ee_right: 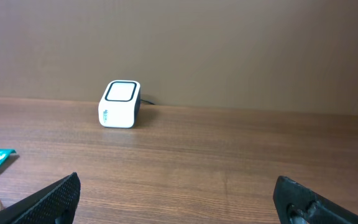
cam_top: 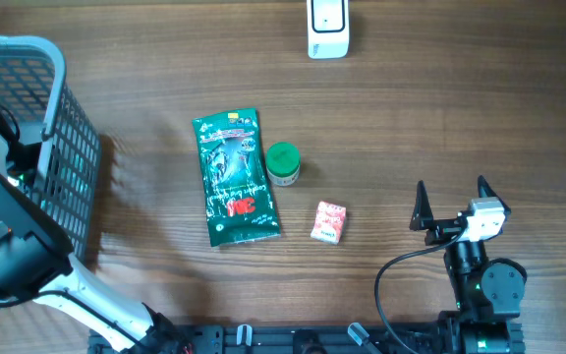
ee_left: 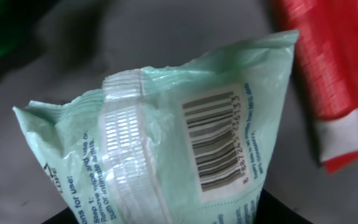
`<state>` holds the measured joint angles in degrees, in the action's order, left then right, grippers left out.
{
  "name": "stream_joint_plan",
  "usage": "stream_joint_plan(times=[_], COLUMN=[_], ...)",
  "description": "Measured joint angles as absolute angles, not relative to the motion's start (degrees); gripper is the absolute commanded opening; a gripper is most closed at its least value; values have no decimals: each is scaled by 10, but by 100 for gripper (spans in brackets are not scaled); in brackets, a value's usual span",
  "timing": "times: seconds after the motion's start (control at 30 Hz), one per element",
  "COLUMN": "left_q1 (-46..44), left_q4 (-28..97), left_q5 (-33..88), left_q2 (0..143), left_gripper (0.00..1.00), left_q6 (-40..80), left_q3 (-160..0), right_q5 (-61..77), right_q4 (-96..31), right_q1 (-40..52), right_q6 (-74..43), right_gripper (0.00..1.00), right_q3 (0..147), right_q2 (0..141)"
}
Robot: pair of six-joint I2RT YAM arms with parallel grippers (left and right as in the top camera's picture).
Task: Scan the item barcode
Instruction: 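Reach into the basket and grasp the white wipes pack with left gripper, then carry the wipes pack out and place it beside the jar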
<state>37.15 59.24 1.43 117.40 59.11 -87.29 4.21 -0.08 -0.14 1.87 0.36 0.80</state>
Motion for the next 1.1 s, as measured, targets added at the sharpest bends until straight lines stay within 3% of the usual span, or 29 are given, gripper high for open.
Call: stream_joint_plan(times=[0.2,0.53,0.77,0.9,1.1], left_q1=[371,339,131,-32,-182], left_q4=[628,648,714,725,725], left_q5=[14,11,10,0,-52], left_q2=[1075,717,655,690,800], left_gripper=[55,55,55,54,54], left_q6=[577,563,513,497,491], left_q3=[-911,-965,-966,-946,-904], right_q5=[42,42,42,42,42], right_q4=[-1,-1,-1,-1,-1], right_q1=[-1,-1,-1,-1,-1], right_q6=[18,19,18,19,19], right_gripper=[100,100,100,100,100], right_q3=[4,4,4,4,4], right_q2=[8,8,8,8,8])
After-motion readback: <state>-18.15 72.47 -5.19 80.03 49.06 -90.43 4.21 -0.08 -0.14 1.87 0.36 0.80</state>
